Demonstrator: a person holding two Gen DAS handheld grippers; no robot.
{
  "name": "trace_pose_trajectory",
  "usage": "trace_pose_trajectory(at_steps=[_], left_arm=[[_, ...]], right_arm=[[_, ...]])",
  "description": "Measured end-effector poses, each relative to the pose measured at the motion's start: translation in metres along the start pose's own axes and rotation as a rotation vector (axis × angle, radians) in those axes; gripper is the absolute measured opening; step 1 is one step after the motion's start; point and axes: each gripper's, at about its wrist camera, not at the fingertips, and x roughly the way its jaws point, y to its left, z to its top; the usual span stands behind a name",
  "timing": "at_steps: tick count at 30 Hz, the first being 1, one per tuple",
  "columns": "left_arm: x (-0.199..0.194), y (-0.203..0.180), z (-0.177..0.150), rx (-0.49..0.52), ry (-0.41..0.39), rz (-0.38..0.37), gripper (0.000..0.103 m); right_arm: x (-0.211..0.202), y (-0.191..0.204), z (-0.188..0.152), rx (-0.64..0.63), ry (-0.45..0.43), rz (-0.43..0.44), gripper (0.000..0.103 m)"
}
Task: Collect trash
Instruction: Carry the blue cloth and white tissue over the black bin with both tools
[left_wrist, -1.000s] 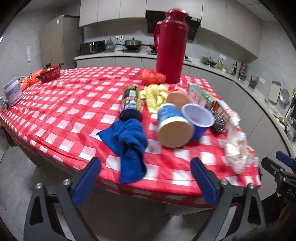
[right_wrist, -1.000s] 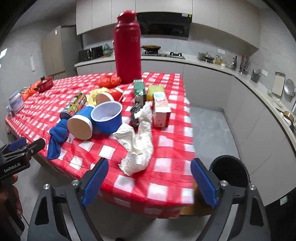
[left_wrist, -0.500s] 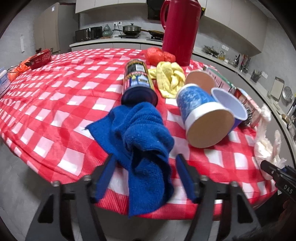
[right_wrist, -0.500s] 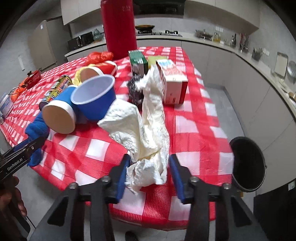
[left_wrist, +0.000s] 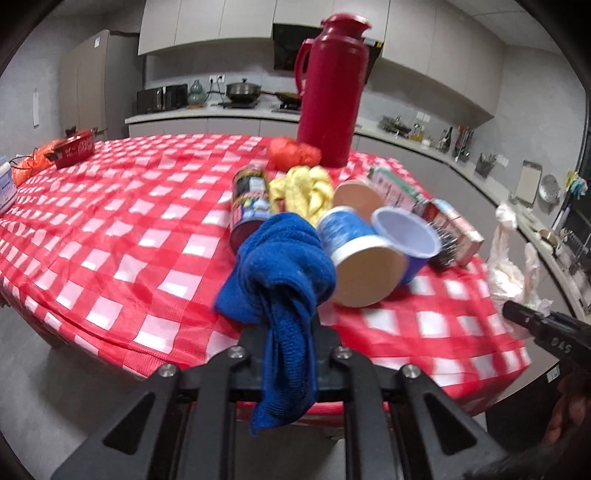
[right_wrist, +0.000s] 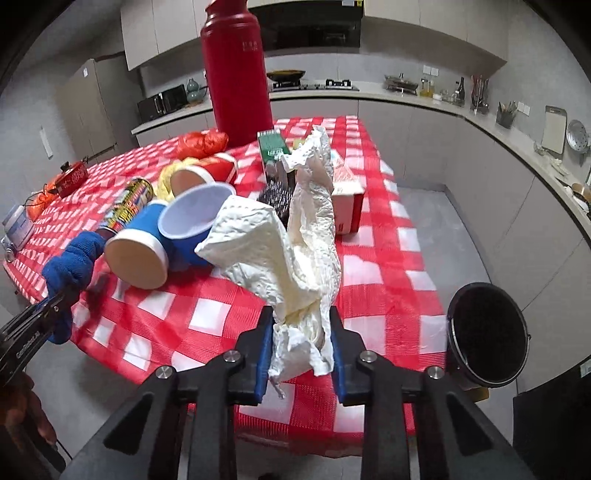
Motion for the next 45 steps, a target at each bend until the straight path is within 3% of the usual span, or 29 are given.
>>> trace_pose_trajectory(at_steps=[13,26,36,45], left_arm=[[-0.021,-0.076,0.010,0.087,-0.044,-0.122,0.016],[-0.014,-0.203,-0.003,0.179,-0.038,-0.195,0.016],[0.025,-0.322,-0.033,0.281,0.047,-0.307,0.016],[0.068,-0.388,-0.063,0.307,0.107,-0.321,0.016]], right_arm=[[-0.060,-0.061,-0.003,0.062,-0.081,-0.057,0.029],[-0.089,-0.178,-0.011,0.124,-0.106,-0.122,0.029],[-0.083,-0.285,-0.042,0.192,-0.050,-0.167,0.029],[-0.037,-0.343,-0.068,0.176,0.020,-0.134,0.029]])
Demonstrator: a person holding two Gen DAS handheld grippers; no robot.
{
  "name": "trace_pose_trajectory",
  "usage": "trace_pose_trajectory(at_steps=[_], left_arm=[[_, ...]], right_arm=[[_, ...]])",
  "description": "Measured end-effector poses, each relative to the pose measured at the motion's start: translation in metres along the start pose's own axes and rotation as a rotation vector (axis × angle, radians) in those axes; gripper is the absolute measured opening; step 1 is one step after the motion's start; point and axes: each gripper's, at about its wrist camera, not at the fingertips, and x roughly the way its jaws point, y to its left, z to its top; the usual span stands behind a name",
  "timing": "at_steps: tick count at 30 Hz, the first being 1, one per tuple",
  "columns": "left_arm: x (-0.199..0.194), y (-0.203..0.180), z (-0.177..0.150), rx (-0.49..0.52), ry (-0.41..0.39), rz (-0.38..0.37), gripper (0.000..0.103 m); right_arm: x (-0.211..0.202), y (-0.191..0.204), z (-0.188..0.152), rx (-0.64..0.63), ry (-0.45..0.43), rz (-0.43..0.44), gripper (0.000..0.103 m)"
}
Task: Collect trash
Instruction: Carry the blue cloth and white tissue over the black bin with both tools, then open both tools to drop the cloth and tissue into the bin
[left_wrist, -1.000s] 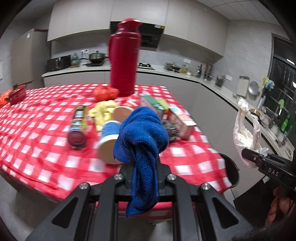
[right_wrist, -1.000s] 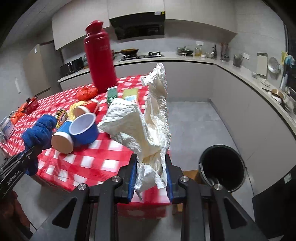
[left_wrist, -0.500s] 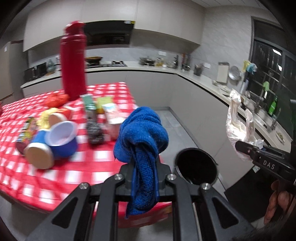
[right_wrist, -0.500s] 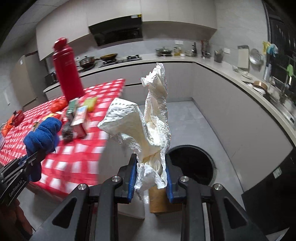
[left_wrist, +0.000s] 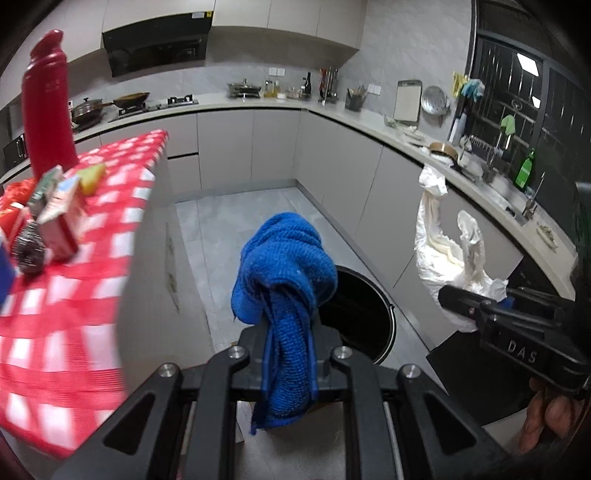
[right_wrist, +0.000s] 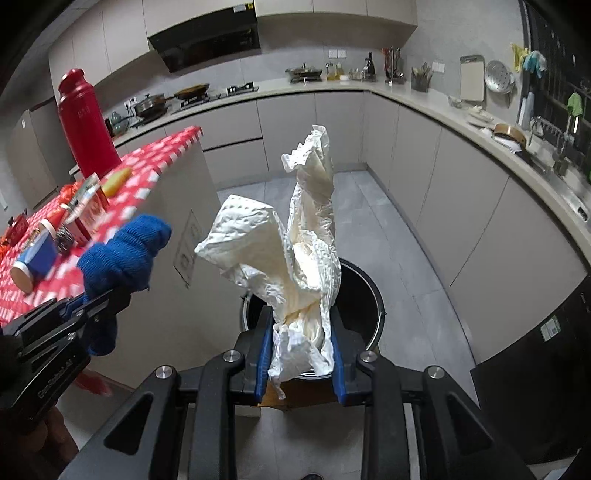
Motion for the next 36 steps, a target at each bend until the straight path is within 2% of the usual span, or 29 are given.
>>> trace_pose_trajectory(at_steps=[7,12,20,21,22,23,24,29,32,36], left_arm=[[0.056,-0.017,-0.011,-0.048,0.062,0.024,0.016],[0.080,-0.028,-0.015,-0.059,0.085,0.046,0.016],[0.111,-0.035,-0.013,-0.058,0.124,0.023,0.019],[0.116,-0.034,-0.013,-0.055,0.123,0.022,0.035],[0.123,-0.029,-0.014,-0.055,0.139,0.057,0.072],[0.126,-0.023,-0.015,-0.068,0.149,0.101,0.085],[0.126,-0.015,-0.015,-0.088,0.141,0.127,0.090],[0.115,-0.004,-0.015,-0.092,0.138,0.173,0.099],[0.111,-0.009,-0.015,-0.091,0.142,0.179,0.100],[0.103,-0.022,-0.010,-0.058,0.125,0.187,0.100]], right_arm=[[0.071,-0.035,-0.005,-0.021,0.082,0.032,0.029],[0.100,-0.052,-0.004,-0.033,0.107,0.047,0.029],[0.139,-0.057,0.002,-0.110,0.129,0.094,0.030],[0.148,-0.057,0.002,-0.140,0.130,0.092,0.035],[0.158,-0.060,0.000,-0.158,0.150,0.058,0.064],[0.164,-0.069,0.000,-0.147,0.160,0.045,0.084],[0.164,-0.078,0.001,-0.122,0.146,0.056,0.100],[0.163,-0.101,0.004,-0.057,0.137,-0.035,0.103],[0.165,-0.103,0.006,-0.028,0.164,-0.037,0.103],[0.149,-0.100,0.009,-0.007,0.136,-0.030,0.103]])
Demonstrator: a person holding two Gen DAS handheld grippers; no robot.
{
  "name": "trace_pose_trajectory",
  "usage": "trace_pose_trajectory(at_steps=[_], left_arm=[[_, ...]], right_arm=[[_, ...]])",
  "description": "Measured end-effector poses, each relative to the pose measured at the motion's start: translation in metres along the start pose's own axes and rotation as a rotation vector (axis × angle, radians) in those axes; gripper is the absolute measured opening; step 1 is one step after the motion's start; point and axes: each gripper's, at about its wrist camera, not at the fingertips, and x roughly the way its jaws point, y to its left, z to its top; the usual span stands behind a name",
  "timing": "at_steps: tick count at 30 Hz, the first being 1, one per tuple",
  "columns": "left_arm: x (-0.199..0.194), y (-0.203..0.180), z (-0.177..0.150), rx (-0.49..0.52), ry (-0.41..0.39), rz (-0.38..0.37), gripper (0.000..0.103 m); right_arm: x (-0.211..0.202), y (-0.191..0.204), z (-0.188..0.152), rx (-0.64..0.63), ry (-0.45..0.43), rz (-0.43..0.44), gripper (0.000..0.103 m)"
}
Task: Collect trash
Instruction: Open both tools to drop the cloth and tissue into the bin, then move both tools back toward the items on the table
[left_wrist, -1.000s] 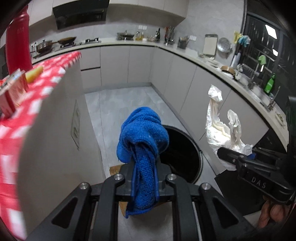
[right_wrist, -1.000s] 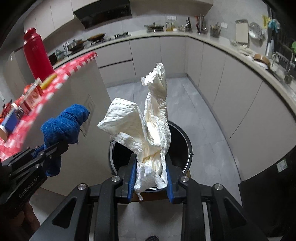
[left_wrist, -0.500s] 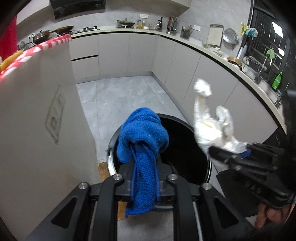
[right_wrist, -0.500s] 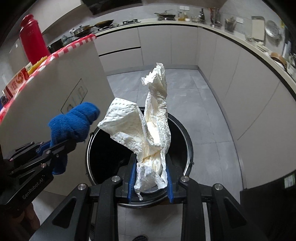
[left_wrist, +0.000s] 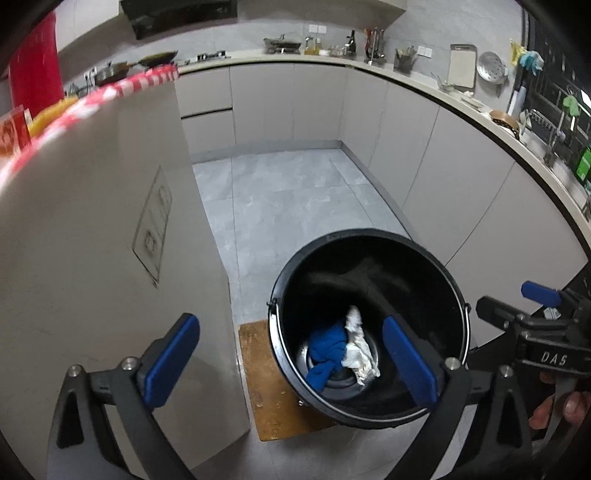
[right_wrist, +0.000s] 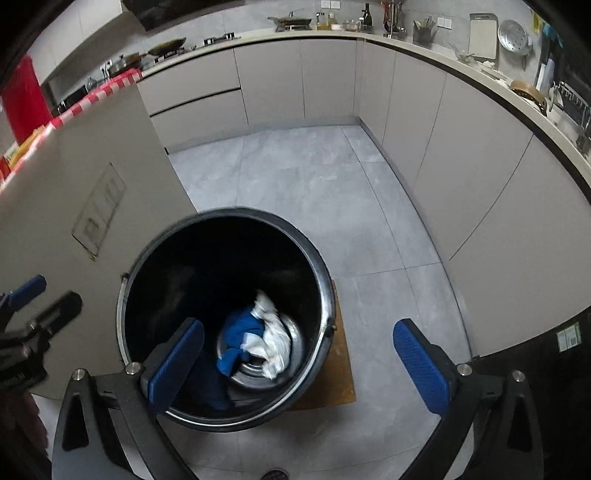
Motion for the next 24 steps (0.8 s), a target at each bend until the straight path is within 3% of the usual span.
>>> trace_pose_trajectory(at_steps=[12,24], left_arm=[[-0.059,0.006,0.029,0.012,-0.086,-0.007,0.101],[-0.113,0.028,0.037,0.002,-0.157,0.021,0.101]], right_arm=[[-0.072,0.033,0.016,0.009,-0.091,0.039,0.103],[-0.131,0.058,0.022,-0.011,-0.160,0.050,0.103]])
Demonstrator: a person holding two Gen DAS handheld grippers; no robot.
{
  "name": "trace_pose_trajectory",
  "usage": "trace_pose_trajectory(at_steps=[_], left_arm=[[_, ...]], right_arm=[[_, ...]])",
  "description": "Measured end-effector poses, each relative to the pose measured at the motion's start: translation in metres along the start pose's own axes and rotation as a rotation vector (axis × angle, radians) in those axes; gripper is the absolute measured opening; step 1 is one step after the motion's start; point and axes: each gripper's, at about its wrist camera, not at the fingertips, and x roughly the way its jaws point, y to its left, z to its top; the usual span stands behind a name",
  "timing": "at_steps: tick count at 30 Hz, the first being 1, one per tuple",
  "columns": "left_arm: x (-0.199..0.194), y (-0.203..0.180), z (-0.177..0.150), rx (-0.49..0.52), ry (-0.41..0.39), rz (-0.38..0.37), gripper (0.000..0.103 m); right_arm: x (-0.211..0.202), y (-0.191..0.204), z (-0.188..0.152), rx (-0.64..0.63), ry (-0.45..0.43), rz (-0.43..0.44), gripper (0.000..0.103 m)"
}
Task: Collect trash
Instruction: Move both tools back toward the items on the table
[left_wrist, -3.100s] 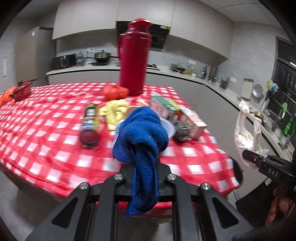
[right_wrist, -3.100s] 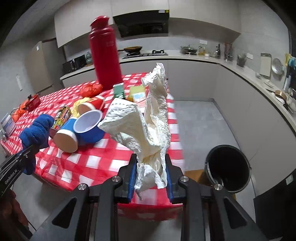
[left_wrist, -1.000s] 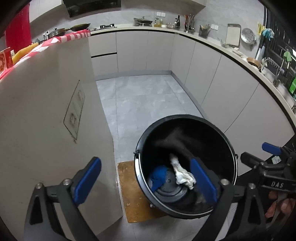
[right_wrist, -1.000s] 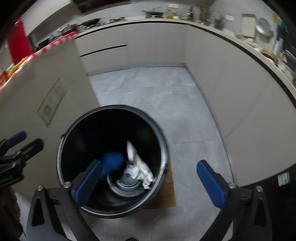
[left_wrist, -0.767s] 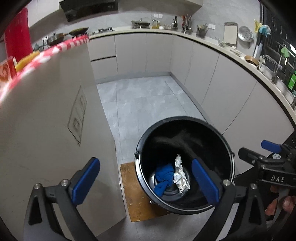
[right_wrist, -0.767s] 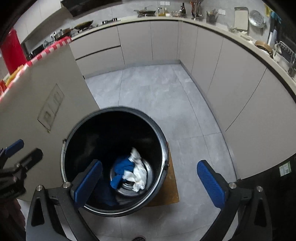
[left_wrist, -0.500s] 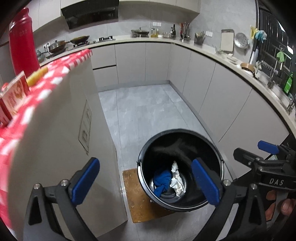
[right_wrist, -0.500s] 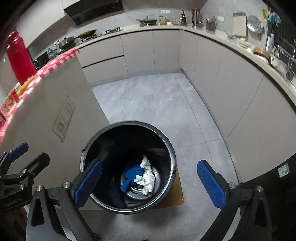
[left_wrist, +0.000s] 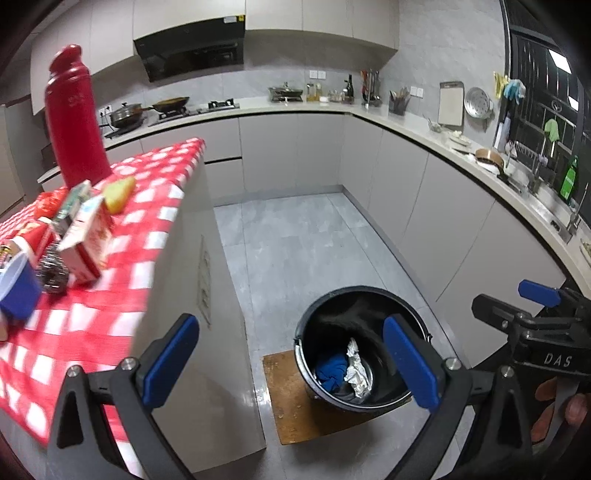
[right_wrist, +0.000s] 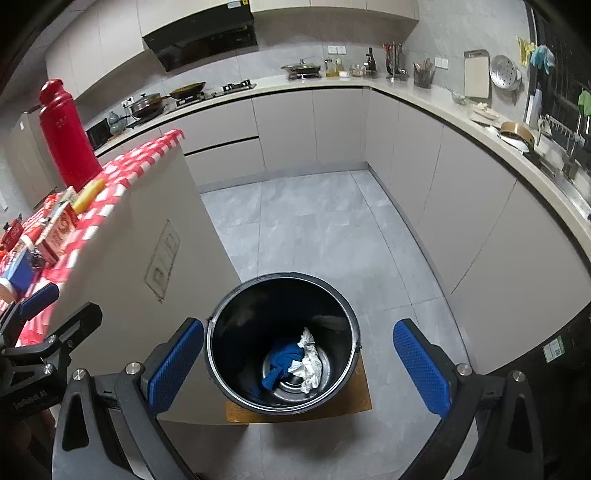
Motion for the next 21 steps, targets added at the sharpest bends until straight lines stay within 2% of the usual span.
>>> trace_pose_trajectory(at_steps=[5,9,21], left_arm=[[-0.028,0.025,0.004,-0.031,-0.041,0.028,0.101],[-0.047,0.051,0.003,-0.061,-0.066,0.056,0.101],[-0.100,0.135,-0.010,-0.111,-0.126,0.118,0.101]], right_arm=[[-0.028,0.028,0.006,-0.041,-0.055,0.046,0.103],[-0.041,0.057,0.008,-0.072,-0.063,0.085,0.103],[-0.074,0.159,0.005,-0.147,-0.053,0.096,0.103]])
